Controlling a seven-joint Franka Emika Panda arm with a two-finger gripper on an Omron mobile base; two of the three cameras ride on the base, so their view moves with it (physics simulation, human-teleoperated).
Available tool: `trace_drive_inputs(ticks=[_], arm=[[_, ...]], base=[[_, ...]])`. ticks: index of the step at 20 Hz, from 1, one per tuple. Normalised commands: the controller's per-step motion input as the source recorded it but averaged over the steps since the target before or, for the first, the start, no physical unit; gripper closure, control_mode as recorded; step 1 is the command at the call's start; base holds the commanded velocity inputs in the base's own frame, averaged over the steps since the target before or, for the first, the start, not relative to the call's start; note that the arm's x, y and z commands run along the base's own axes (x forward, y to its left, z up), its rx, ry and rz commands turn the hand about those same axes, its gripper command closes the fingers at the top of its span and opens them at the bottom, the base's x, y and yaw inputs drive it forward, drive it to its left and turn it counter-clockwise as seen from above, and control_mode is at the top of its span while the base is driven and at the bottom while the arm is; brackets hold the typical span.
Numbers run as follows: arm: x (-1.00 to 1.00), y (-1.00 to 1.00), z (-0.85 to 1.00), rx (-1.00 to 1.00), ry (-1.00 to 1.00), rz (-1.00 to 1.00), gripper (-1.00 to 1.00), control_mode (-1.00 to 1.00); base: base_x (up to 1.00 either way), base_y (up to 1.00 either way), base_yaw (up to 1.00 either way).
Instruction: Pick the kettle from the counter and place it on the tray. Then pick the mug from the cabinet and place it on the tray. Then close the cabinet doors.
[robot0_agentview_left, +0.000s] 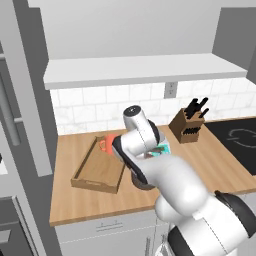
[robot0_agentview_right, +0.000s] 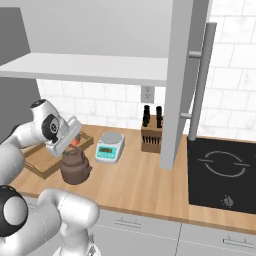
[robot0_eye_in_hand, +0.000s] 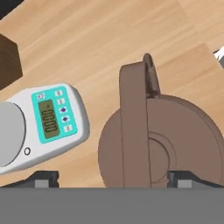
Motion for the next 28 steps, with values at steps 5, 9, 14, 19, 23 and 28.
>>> trace_drive_inputs(ticks=[5, 9, 14, 19, 23, 28], arm=[[-0.13, -0.05, -0.2, 0.06, 0.0, 0.0, 1.0, -1.0], [-0.14, -0.09, -0.16, 0.06, 0.0, 0.0, 1.0, -1.0], [-0.22, -0.03, -0.04, 0.01, -0.01, 0.0, 1.0, -1.0], [-0.37, 0.12, 0.18, 0.0, -0.07, 0.0, 1.0, -1.0], [-0.18, 0.56, 0.37, -0.02, 0.0, 0.0, 1.0, -1.0], [0.0, 0.66, 0.28, -0.01, 0.0, 0.01, 1.0, -1.0]], base=[[0.0, 0.0, 0.0], [0.0, 0.0, 0.0], [0.0, 0.0, 0.0], [0.0, 0.0, 0.0], [0.0, 0.0, 0.0], [0.0, 0.0, 0.0]])
